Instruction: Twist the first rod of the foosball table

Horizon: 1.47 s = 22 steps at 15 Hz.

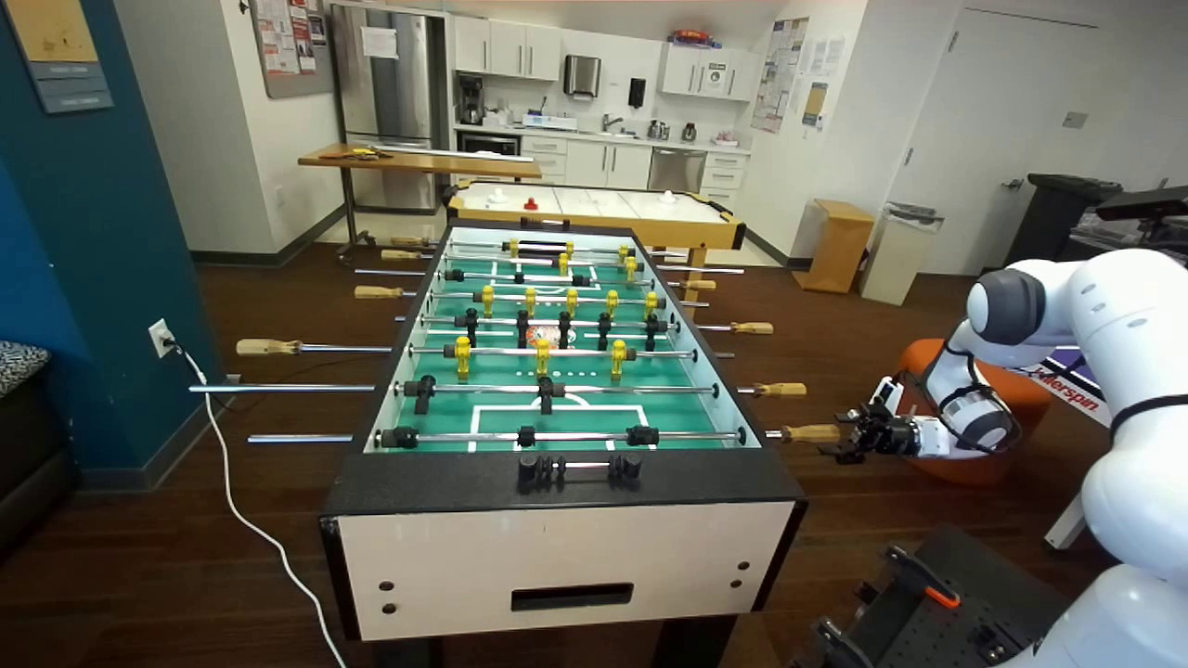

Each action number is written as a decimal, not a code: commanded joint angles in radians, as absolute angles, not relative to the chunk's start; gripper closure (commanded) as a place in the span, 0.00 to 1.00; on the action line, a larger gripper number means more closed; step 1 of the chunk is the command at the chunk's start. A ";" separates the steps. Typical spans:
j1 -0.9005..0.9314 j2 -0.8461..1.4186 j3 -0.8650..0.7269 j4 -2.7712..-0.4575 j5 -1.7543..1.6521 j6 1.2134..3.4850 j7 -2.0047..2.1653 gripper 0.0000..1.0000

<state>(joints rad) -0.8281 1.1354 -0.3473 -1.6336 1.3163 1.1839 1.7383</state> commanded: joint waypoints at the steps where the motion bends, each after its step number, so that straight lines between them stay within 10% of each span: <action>1: -0.824 1.135 -0.352 -1.634 1.318 1.180 1.737 0.00; 18: -0.824 1.143 -0.329 -1.598 1.331 1.166 1.743 0.00; 19: -0.824 1.144 -0.328 -1.595 1.328 1.163 1.744 0.03; 20: -0.824 1.146 -0.328 -1.592 1.325 1.162 1.743 0.27; 22: -0.825 1.147 -0.327 -1.590 1.325 1.161 1.745 0.28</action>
<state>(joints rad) -0.8274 1.1448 -0.3270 -1.6078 1.3254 1.1838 1.7364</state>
